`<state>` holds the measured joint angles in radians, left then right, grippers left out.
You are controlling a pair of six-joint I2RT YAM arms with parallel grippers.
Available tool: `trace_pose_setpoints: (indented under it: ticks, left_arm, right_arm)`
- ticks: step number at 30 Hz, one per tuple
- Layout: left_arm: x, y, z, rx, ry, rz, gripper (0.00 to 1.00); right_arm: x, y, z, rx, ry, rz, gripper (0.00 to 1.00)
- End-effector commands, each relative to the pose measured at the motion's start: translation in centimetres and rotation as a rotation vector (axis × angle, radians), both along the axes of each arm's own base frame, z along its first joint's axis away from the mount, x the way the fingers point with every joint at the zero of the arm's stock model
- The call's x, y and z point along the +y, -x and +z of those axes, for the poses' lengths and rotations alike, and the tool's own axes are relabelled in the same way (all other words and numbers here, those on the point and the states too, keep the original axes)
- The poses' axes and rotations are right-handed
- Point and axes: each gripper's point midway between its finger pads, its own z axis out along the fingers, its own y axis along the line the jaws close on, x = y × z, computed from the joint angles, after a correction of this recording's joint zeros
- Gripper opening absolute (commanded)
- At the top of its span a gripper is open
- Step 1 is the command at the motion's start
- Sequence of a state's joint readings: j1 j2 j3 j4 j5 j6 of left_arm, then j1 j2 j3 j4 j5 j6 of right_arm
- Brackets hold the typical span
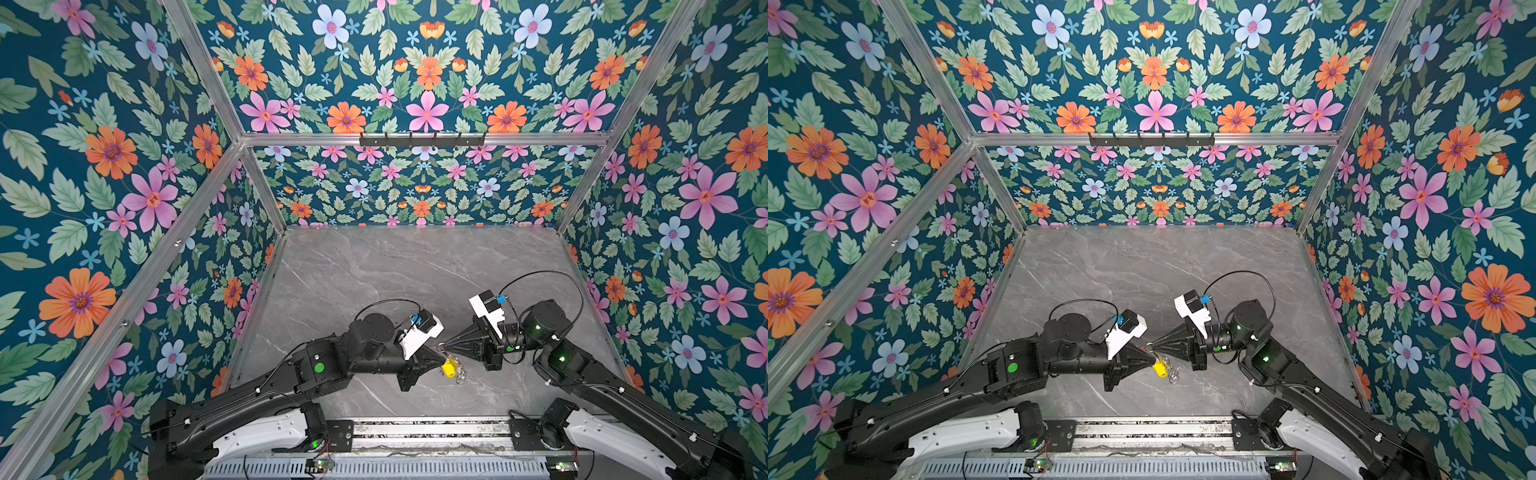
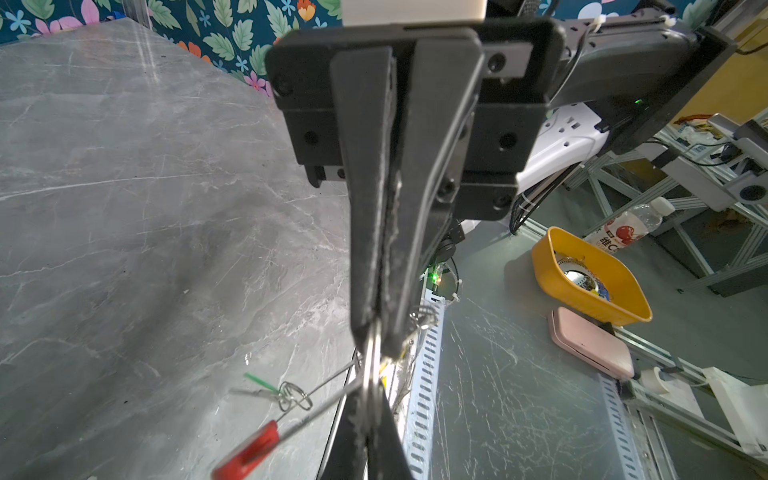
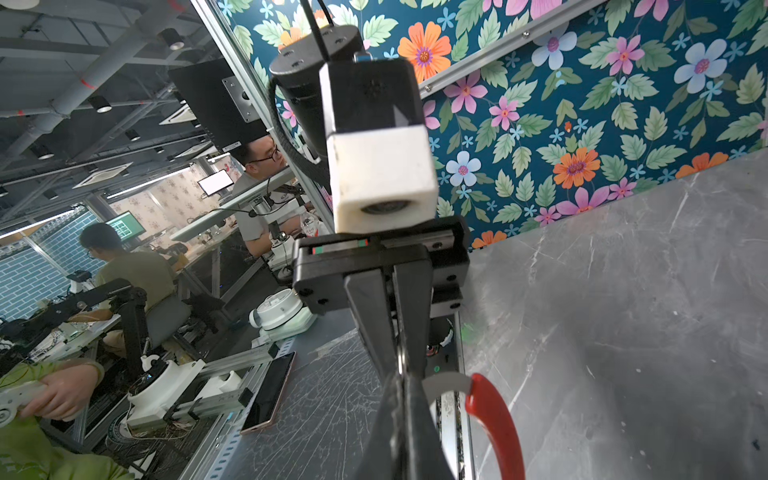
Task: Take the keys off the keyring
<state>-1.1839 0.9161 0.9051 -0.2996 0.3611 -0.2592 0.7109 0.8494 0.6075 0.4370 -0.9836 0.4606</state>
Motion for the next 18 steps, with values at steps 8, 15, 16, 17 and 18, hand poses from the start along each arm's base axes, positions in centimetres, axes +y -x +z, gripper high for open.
trace_pose_setpoints:
  ticks: [8, 15, 16, 17, 18]
  left_arm:
    - [1.0, -2.7, -0.8, -0.056, -0.006, 0.159, 0.0]
    - [3.3, -3.0, -0.3, -0.046, 0.085, 0.249, 0.0]
    - [3.7, -3.3, -0.2, -0.045, 0.103, 0.275, 0.0]
    - [4.1, -3.4, -0.2, -0.047, 0.126, 0.296, 0.0]
    - [4.5, -3.6, -0.2, -0.049, 0.144, 0.316, 0.0]
  right_arm:
    - [-0.9, -1.4, 0.1, -0.056, 0.024, -0.156, 0.0]
    - [-2.5, -2.9, -2.4, -0.049, 0.125, -0.327, 0.0]
    - [-2.7, -3.1, -2.8, -0.049, 0.136, -0.343, 0.0]
    - [-2.9, -3.3, -3.1, -0.048, 0.146, -0.361, 0.0]
    - [-3.0, -3.4, -3.4, -0.042, 0.155, -0.377, 0.0]
